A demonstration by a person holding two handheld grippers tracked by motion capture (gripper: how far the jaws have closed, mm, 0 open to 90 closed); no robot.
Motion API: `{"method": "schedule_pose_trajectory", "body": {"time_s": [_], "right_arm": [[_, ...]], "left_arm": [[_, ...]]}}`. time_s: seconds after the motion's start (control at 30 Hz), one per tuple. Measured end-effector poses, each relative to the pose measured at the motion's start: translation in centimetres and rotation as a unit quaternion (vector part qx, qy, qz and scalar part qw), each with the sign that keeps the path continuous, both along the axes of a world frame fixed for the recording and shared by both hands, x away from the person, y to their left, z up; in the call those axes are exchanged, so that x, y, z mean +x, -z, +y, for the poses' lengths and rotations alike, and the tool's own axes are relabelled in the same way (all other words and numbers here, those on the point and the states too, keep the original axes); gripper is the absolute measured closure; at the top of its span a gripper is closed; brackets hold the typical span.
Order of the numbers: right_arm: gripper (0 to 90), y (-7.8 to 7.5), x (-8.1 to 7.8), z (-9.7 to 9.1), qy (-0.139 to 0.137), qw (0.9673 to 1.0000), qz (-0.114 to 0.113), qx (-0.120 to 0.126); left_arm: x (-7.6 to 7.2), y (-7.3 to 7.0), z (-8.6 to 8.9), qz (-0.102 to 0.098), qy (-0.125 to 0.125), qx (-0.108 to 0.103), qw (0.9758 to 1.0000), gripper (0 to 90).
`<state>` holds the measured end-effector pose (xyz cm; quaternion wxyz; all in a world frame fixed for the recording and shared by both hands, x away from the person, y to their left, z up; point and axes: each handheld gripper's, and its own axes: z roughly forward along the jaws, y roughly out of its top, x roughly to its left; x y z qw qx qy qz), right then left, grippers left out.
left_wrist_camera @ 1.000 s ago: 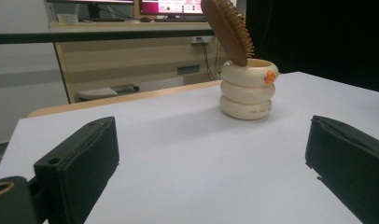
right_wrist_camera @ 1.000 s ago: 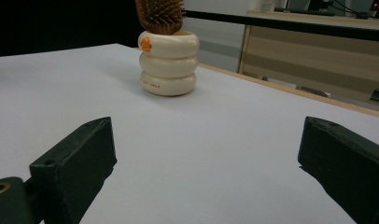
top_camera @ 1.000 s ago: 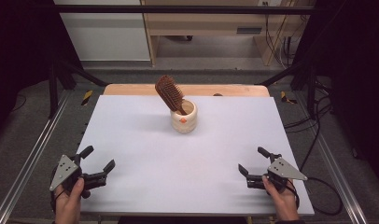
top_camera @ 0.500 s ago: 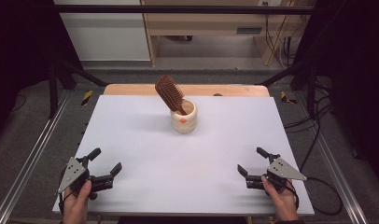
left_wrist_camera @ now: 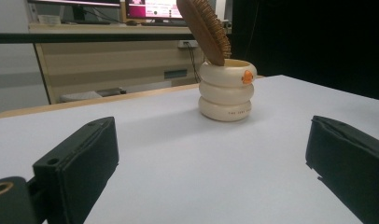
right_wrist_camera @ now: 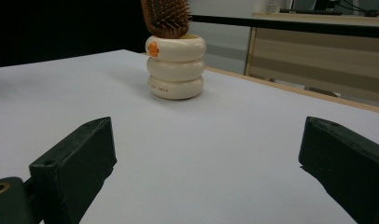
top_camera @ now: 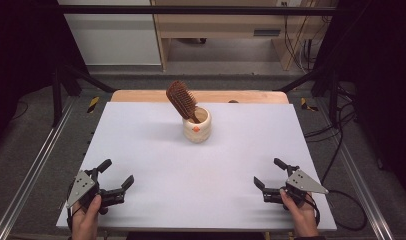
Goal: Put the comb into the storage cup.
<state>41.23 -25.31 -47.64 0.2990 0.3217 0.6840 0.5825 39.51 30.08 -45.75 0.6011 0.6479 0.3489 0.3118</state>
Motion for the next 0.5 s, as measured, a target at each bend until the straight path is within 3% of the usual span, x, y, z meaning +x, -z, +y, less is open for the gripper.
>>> {"method": "schedule_pose_trajectory", "body": {"time_s": [0.13,0.4,0.5], "right_arm": [[3.8,0.1,0.0,0.1,-0.002,1.0,0.0,0.001],[3.2,0.2,0.1,0.3,0.002,1.0,0.002,0.008],[3.3,0.1,0.2,0.3,0.006,0.9999,0.004,0.01]], "left_arm": [[0.0,0.0,-0.2,-0.004,0.0,-0.005,1.0,2.4],[0.3,0.0,-1.2,-0.002,-0.005,-0.034,0.9994,2.3],[0.3,0.1,-1.3,-0.001,-0.008,-0.02,0.9998,2.3]]}}
